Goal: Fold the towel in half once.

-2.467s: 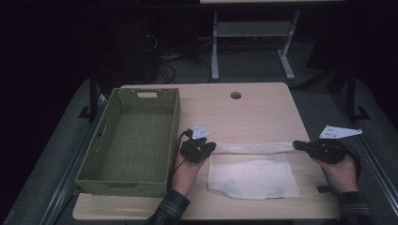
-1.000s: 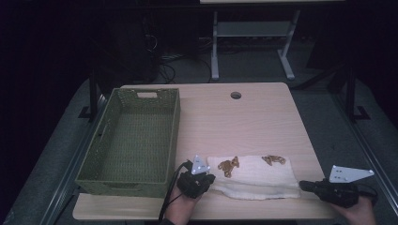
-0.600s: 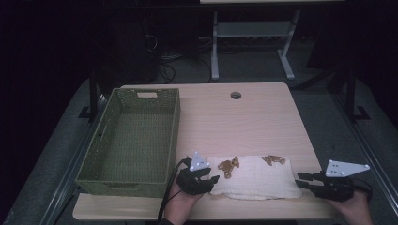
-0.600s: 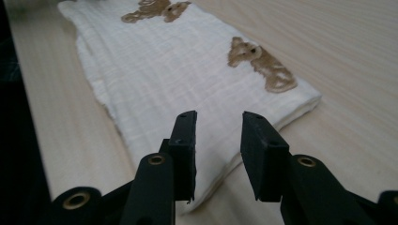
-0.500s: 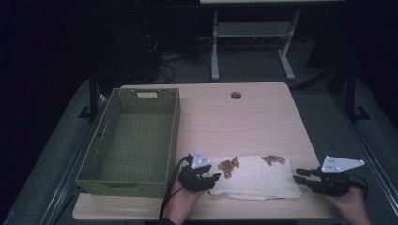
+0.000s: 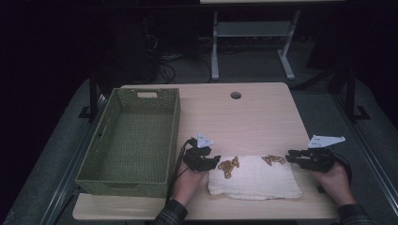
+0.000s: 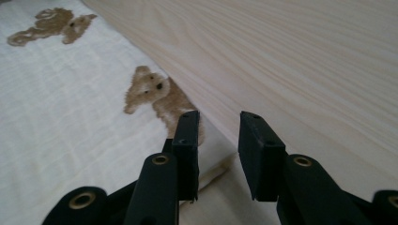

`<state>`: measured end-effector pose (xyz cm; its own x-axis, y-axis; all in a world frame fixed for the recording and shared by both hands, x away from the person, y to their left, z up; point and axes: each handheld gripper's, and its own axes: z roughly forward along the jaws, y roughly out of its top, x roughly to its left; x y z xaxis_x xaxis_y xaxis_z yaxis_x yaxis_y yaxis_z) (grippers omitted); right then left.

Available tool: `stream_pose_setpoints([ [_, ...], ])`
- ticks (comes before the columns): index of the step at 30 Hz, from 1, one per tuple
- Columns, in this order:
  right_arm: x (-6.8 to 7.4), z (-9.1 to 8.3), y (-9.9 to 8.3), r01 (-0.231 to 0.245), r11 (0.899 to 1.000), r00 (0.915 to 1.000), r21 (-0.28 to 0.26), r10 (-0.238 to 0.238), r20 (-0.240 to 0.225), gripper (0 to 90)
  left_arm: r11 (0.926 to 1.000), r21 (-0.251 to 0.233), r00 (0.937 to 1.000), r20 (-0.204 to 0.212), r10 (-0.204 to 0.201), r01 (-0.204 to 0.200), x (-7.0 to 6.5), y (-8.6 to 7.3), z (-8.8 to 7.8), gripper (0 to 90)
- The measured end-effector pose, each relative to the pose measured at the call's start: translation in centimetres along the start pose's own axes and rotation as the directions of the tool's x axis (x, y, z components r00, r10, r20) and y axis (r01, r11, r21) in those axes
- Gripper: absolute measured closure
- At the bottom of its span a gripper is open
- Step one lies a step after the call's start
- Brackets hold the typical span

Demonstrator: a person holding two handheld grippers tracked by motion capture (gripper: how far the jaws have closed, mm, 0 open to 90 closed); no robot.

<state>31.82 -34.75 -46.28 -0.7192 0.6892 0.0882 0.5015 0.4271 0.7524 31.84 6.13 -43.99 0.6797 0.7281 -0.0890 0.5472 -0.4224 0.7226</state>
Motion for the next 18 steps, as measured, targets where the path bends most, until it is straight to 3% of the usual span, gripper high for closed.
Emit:
stream_pose_setpoints([
  [8, -0.8, 1.3, -0.3, -0.016, 0.999, 0.9996, 0.047, 0.017, -0.023, 70.0, 0.9994, 0.035, 0.9994, -0.033, -0.001, 0.003, 0.7, -0.3, 1.3, 53.5],
  [11, -0.7, 1.3, -0.4, -0.024, 0.998, 0.9991, 0.052, 0.026, -0.035, 75.4, 0.9987, 0.051, 0.9989, -0.047, 0.002, 0.001, 1.0, -0.6, 1.5, 53.7],
  [18, -0.3, 1.4, -0.4, 0.002, 0.999, 0.9992, 0.051, 0.000, -0.040, 84.6, 0.9965, 0.082, 0.9995, -0.029, -0.012, 0.015, 1.3, -1.1, 2.2, 59.3],
])
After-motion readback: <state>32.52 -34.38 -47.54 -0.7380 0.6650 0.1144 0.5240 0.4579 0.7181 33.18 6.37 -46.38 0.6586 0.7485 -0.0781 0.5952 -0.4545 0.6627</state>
